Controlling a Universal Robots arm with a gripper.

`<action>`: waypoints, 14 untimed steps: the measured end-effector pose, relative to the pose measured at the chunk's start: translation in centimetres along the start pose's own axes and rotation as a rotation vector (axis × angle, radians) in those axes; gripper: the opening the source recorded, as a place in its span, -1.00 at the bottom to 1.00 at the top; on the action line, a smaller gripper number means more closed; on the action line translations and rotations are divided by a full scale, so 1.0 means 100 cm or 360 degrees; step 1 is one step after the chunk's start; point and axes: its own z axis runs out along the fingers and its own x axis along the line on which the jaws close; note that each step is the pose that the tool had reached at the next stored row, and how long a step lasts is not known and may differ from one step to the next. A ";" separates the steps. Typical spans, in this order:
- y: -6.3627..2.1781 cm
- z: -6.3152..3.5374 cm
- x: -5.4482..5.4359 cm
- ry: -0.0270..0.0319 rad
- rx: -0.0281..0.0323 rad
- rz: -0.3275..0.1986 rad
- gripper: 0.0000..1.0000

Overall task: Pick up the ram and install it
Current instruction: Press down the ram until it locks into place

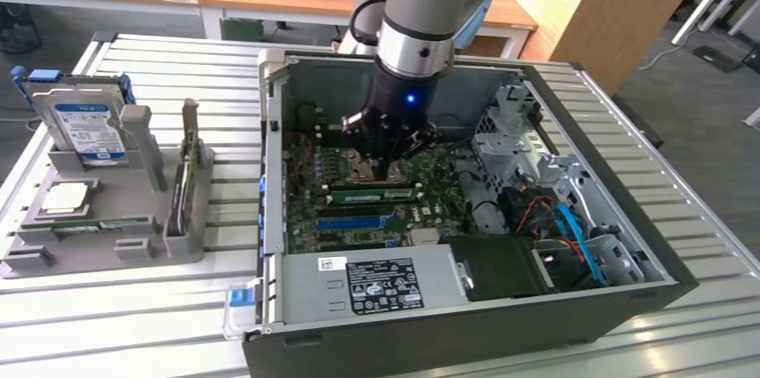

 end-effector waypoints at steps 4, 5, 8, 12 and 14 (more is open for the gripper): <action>0.0000 0.0000 0.000 0.00024 -0.00014 0.0053 -0.79; 0.0000 0.0000 0.000 0.00025 -0.00014 0.0053 -0.79; -0.0001 0.0000 0.000 -0.00033 -0.00018 0.0053 -0.79; 0.0000 0.0001 0.000 -0.00275 -0.00035 0.0054 -0.79; 0.0000 0.0001 0.000 -0.00293 -0.00036 0.0055 -0.79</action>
